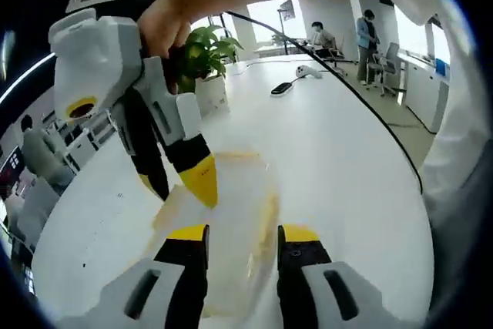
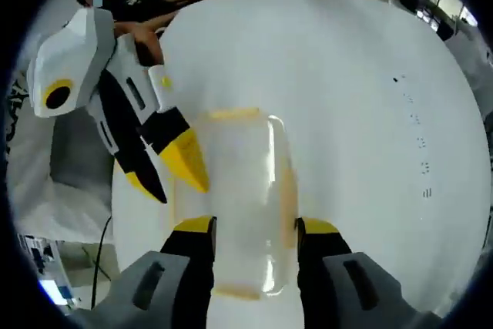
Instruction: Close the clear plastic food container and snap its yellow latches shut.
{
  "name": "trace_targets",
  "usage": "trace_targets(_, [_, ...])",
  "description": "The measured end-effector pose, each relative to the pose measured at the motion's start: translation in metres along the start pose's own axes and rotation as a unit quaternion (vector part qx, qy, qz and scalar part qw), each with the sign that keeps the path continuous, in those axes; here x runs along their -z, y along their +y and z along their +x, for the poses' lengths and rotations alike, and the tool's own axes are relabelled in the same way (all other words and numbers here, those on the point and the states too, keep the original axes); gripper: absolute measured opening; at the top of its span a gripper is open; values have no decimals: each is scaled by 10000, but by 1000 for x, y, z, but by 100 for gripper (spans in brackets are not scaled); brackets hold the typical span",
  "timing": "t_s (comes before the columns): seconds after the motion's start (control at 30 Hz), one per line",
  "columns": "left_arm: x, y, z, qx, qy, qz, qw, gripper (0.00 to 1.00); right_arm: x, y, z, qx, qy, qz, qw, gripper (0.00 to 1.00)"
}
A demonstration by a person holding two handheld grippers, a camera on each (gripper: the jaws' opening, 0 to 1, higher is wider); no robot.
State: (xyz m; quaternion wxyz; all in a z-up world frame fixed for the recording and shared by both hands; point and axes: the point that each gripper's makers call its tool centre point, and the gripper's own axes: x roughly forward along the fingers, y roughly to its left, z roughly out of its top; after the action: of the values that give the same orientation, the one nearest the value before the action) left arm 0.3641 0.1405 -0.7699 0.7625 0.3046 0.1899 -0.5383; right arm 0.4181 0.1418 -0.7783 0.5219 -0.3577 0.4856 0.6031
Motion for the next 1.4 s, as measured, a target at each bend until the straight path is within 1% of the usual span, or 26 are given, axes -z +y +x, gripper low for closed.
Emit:
trace_targets(0.03, [-2, 2, 1, -98, -81, 238, 9996, 32, 1, 1, 0, -102, 97, 33, 9999, 40])
trace_targets(0.07, [0, 2, 2, -142, -4, 376, 9992, 32, 2, 0, 0, -96, 179, 11, 9998, 40])
trace_targets(0.1, [0, 6, 3, -279, 4, 526, 9982, 29, 1, 0, 0, -138, 213, -35, 9997, 40])
trace_targets(0.13, [-1, 0, 5, -112, -38, 478, 9988, 29, 1, 0, 0, -182, 291, -125, 9993, 40])
trace_targets(0.17, [-1, 1, 5, -155, -47, 455, 9988, 28, 0, -1, 0, -214, 342, -194, 9990, 40])
trace_targets(0.2, [-2, -1, 6, -125, -80, 519, 9985, 28, -1, -3, 1, -249, 383, -262, 9986, 40])
trace_targets(0.3, [-4, -4, 8, -116, -86, 733, 9972, 26, 1, -1, 2, -268, 470, -252, 9982, 41])
trace_targets(0.4, [-5, -4, 8, -103, -80, 757, 9970, 25, 2, 1, 3, -286, 535, -228, 9979, 43])
trace_targets(0.47, [-5, -6, 9, -12, -77, 940, 9955, 23, 3, -1, 2, -270, 574, -245, 9977, 43])
trace_targets(0.5, [-6, -6, 9, -40, -88, 1085, 9940, 22, 3, 0, 2, -267, 592, -237, 9976, 43])
trace_targets(0.6, [-6, -6, 9, -78, -33, 1042, 9945, 21, 3, 2, 2, -271, 623, -228, 9974, 42])
trace_targets(0.77, [-6, -7, 9, -142, 55, 1195, 9927, 19, 3, 4, 3, -278, 664, -179, 9972, 42])
trace_targets(1.0, [-6, -6, 8, -178, 28, 1221, 9924, 18, 3, 4, 5, -415, 662, -86, 9969, 42])
trace_targets(1.17, [-6, -5, 8, -181, 25, 1250, 9920, 17, 3, 4, 5, -438, 692, -92, 9966, 42])
trace_targets(1.2, [-4, -5, 9, -210, 65, 1324, 9910, 16, 4, 4, 6, -421, 735, -104, 9964, 42])
trace_targets(1.23, [-5, -2, 10, -223, 27, 1318, 9910, 16, 4, 4, 6, -420, 760, -91, 9962, 42])
trace_targets(1.27, [-4, -3, 8, -257, 63, 1202, 9924, 16, 4, 4, 6, -410, 799, -101, 9959, 42])
trace_targets(1.4, [-4, -5, 6, -251, -13, 1202, 9924, 17, 5, 4, 7, -427, 848, -114, 9954, 42])
